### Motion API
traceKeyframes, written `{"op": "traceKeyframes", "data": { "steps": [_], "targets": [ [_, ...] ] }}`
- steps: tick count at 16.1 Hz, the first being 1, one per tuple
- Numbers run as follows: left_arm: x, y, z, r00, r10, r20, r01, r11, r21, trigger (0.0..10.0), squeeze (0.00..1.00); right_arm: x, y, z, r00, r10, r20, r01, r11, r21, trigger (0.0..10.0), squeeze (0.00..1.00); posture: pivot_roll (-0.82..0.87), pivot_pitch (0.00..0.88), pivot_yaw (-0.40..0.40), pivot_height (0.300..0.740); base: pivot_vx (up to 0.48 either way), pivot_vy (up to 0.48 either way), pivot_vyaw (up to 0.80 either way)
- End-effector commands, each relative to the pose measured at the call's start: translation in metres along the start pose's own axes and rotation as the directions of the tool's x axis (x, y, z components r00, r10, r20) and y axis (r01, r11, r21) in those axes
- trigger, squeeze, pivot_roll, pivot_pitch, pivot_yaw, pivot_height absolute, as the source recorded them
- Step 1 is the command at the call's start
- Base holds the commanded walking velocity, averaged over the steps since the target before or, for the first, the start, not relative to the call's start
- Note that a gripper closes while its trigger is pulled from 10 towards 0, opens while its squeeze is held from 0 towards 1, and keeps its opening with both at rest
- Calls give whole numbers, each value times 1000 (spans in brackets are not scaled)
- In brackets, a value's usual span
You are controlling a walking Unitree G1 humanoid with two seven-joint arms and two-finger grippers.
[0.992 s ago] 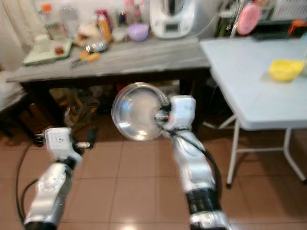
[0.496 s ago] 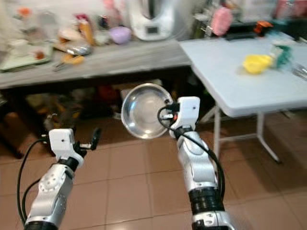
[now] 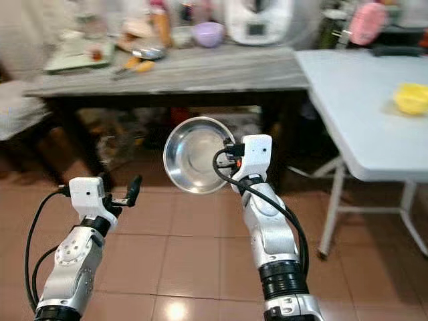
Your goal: Setting the table
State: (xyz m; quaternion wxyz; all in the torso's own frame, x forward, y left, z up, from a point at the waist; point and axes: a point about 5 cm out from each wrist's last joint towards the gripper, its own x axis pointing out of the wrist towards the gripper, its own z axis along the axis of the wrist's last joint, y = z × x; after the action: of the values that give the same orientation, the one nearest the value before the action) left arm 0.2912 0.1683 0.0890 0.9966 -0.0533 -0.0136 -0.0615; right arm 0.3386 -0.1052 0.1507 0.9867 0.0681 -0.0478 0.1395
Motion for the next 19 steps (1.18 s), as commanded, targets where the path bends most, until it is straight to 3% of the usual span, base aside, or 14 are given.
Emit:
{"op": "traceKeyframes", "data": {
  "steps": [1, 4, 19],
  "targets": [
    [-1, -2, 3, 1000, -19, 11, 19, 1000, -4, 10000, 0, 4, 5, 7, 999, 17, 30, -16, 1000, -6, 10000, 0, -143, 0, 75, 740, 0, 0, 0],
    [0, -7, 6, 998, -60, 23, 61, 998, -4, 10000, 0, 4, 4, 8, 999, 12, 32, -12, 1000, 0, 10000, 0, -142, 0, 73, 740, 104, 0, 0],
    [-2, -10, 3, 996, -93, 11, 93, 996, -11, 10000, 0, 3, -1, 8, 999, -6, 32, 6, 1000, -6, 10000, 0, -140, 0, 65, 740, 480, 0, 0]
  ]
}}
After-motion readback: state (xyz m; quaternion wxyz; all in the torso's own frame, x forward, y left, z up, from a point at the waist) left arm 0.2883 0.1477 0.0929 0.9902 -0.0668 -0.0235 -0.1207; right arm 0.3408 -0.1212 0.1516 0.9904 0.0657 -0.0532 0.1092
